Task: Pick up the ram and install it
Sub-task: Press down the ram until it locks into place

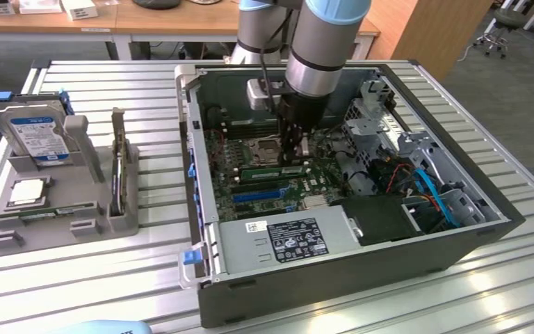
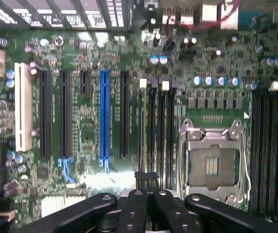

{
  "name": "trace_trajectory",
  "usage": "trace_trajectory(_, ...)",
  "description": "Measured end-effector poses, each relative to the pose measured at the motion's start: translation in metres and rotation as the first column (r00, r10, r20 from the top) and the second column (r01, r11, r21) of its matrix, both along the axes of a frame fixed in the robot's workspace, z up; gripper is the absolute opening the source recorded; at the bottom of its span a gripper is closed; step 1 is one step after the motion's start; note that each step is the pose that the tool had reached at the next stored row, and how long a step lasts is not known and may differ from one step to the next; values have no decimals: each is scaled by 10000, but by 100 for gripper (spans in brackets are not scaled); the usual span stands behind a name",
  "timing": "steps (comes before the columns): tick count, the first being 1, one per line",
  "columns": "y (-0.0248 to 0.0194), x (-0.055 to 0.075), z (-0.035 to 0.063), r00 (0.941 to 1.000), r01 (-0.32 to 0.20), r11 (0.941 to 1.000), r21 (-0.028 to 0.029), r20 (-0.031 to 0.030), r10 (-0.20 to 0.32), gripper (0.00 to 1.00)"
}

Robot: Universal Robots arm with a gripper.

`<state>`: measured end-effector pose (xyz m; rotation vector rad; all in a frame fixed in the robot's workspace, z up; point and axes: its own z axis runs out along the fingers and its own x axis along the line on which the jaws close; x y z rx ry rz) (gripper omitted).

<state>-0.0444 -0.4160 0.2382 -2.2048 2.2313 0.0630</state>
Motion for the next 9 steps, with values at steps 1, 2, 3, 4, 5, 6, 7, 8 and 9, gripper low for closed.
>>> trace_trajectory(1, 0, -18, 0, 10000, -1, 10000, 0, 1, 1, 10)
trace_trajectory(2, 0, -34, 0, 10000, 0, 10000, -1, 1, 0, 10)
trace_trajectory(3, 1, -45, 0, 10000, -1, 10000, 0, 1, 1, 10)
trace_trajectory(4, 0, -55, 0, 10000, -2, 10000, -1, 1, 2, 10)
trace_trajectory(5, 0, -63, 0, 10000, -1, 10000, -1, 1, 1, 10)
trace_trajectory(6, 0, -71, 0, 10000, -1, 10000, -1, 1, 1, 10)
trace_trajectory(7, 0, -80, 0, 10000, -1, 10000, -1, 1, 1, 10)
trace_trajectory(8, 0, -88, 0, 10000, -1, 10000, -1, 0, 1, 10)
trace_trajectory(9, 0, -99, 0, 10000, -1, 10000, -1, 1, 1, 10)
